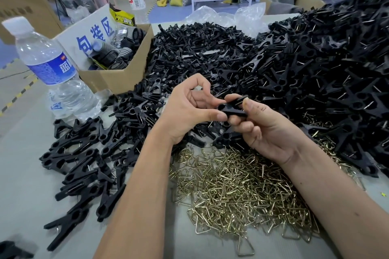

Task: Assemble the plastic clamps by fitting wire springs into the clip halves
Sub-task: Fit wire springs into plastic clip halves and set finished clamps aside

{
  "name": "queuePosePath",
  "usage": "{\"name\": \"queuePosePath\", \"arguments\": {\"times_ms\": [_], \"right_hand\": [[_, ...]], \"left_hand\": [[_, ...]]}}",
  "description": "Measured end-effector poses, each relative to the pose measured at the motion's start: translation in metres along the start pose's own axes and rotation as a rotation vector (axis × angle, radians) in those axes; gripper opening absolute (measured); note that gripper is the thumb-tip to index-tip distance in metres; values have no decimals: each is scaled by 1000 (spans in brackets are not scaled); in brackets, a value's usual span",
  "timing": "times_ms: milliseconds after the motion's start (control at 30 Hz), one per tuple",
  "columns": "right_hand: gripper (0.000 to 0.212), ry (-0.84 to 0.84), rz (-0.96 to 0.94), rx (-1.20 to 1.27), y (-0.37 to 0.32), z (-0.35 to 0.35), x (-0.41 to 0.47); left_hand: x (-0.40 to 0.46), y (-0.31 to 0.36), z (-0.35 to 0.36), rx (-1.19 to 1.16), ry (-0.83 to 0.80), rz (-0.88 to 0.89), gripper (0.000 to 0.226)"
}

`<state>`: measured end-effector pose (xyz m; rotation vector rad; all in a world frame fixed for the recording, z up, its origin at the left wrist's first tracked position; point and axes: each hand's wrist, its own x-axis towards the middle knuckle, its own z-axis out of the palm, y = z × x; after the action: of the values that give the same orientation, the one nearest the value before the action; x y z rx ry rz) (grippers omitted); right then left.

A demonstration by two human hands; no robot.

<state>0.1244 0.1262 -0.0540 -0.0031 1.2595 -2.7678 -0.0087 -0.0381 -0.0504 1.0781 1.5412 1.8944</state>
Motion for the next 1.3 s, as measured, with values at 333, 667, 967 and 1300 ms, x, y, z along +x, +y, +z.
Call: {"name": "queuePosePath", "arguments": {"times_ms": [333,667,967,1300], "right_hand": [[37,-82,22,238,-4,0,-2],[38,11,-52,93,-8,-5,-1],[51,917,-556,-1171,-93,-2,57],[38,114,-176,-2047,-14,64,193]], "left_hand": [[0,0,0,20,50,25,40],[2,-1,8,65,132,59,39],[21,30,-58,928,659,-262,29],[52,40,-115,1411,76,-682,26]]}}
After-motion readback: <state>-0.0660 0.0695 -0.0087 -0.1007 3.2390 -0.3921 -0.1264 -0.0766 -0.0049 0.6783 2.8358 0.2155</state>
